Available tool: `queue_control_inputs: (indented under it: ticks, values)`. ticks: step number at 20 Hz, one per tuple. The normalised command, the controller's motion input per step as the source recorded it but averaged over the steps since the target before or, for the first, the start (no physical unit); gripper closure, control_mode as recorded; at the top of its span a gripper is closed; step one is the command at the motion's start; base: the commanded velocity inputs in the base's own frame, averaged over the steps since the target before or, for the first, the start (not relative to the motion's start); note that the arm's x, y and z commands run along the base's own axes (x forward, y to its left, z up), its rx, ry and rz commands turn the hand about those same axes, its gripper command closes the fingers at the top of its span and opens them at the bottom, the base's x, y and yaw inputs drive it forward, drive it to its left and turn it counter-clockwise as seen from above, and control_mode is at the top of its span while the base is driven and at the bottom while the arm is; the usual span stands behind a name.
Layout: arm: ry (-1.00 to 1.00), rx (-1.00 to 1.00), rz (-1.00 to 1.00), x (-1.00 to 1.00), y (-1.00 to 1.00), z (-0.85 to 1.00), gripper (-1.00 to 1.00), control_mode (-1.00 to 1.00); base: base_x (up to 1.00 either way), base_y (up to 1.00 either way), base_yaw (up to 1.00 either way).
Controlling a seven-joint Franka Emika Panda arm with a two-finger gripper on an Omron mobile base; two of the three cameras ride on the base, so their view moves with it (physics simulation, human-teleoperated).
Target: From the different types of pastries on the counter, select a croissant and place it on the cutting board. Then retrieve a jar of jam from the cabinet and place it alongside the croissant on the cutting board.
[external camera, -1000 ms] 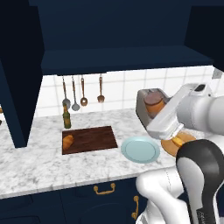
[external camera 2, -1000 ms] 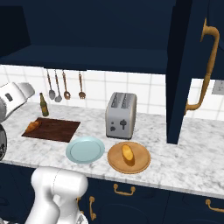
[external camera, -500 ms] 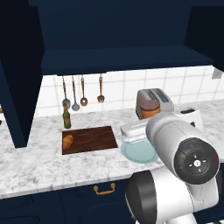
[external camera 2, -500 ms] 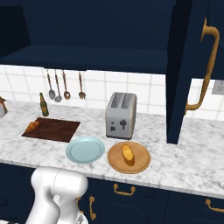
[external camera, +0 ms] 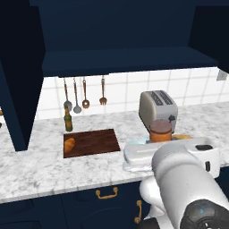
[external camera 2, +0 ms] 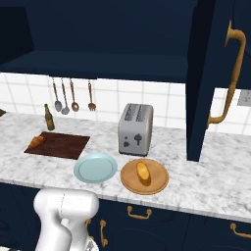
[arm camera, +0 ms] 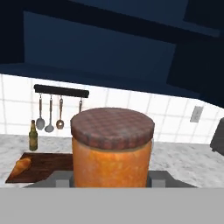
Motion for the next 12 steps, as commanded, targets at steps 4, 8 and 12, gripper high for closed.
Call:
queue_control_inputs:
  ticks: [4,8,12]
  values:
    - [0.06,-0.19,0.0,0.13,0.45,-1.0,1.0,-1.0,0.0,0.0,0.0]
    - [0.02,-0.13,0.01,0.83,0.53,-1.0,1.0,-1.0,0.0,0.0,0.0]
    - [-0.22,-0.08,0.0,0.76,0.8,-1.0,1.0,-1.0,0.0,0.0,0.0]
